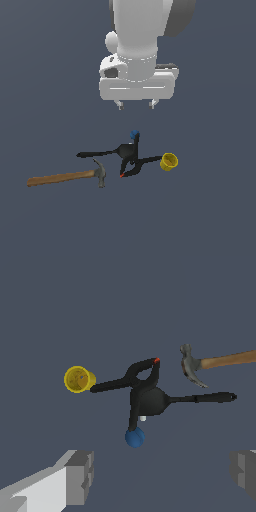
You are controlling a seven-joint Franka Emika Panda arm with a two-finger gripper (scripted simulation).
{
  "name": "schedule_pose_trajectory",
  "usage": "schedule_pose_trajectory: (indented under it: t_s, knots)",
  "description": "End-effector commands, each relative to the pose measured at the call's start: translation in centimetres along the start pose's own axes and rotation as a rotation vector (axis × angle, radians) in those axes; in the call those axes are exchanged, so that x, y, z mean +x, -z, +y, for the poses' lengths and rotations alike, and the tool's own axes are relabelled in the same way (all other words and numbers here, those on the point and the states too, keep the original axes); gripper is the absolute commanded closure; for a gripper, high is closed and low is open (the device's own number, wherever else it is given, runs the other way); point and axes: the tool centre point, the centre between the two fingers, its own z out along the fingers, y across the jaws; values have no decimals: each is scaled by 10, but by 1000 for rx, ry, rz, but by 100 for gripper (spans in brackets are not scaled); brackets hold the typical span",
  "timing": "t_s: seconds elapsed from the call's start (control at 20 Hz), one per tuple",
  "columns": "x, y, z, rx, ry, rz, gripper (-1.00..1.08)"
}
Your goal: Pick up a designated object from a clutter of objects.
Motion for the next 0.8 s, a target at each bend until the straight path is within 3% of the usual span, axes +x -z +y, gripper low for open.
schedule_pose_trajectory:
  t_s: [0.0,0.75]
  knots:
    - [0,0,0,0,0,0,-92]
    - [3,0,31,-4,-50,6,-92]
